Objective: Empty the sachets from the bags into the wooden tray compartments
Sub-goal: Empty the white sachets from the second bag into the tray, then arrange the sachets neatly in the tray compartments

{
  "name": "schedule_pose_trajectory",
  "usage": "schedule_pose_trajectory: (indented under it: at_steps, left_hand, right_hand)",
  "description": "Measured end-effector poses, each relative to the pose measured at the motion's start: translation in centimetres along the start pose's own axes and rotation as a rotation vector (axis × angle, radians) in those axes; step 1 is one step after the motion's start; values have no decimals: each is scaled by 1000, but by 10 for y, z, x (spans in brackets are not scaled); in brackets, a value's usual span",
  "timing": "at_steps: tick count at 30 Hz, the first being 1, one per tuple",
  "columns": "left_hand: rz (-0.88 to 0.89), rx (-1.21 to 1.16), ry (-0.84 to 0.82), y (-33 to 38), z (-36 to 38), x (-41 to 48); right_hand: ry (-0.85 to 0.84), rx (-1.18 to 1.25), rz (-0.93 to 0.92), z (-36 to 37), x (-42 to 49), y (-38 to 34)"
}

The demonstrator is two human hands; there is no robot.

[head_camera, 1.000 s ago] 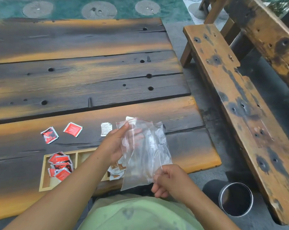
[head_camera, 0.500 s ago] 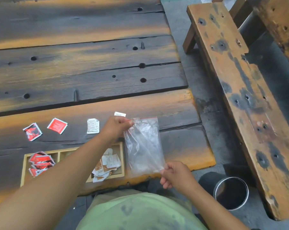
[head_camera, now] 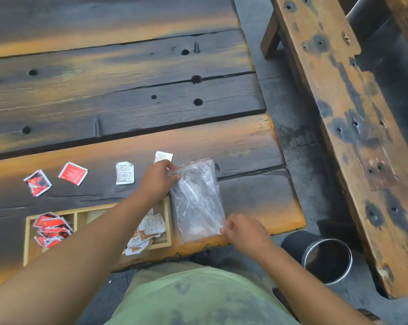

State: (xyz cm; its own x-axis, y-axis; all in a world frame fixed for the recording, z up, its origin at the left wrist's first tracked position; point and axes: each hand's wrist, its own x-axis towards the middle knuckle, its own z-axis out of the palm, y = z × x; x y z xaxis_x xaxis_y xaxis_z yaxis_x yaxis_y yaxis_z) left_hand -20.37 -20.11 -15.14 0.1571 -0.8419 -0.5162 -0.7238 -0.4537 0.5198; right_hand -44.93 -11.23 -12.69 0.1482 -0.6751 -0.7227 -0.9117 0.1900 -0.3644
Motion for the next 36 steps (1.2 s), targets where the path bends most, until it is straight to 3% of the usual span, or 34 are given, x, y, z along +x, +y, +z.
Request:
schedule_pose_trajectory:
  at_steps: [8, 11, 13, 15, 17, 25, 36]
  left_hand:
    - [38, 38, 91, -1, -3, -7]
    - [112, -1, 192, 8, -7, -19]
    - [189, -85, 121, 19, -6, -27]
    - [268, -76, -52, 27, 0, -32]
    - [296, 7, -214, 29, 6, -28]
    - [291, 223, -367, 23, 20, -8]
    - [304, 345, -547, 26, 29, 11]
  right_hand:
    - [36, -272, -79, -18, 2, -11]
    - [132, -215, -148, -23, -2, -24]
    - [99, 36, -186, -23, -2, -33]
    - [-70, 428, -165, -16, 0, -43]
    - [-200, 662, -123, -5, 7, -49]
    - [-391, 862, 45, 28, 34, -47]
    - [-484, 947, 67, 36, 44, -31]
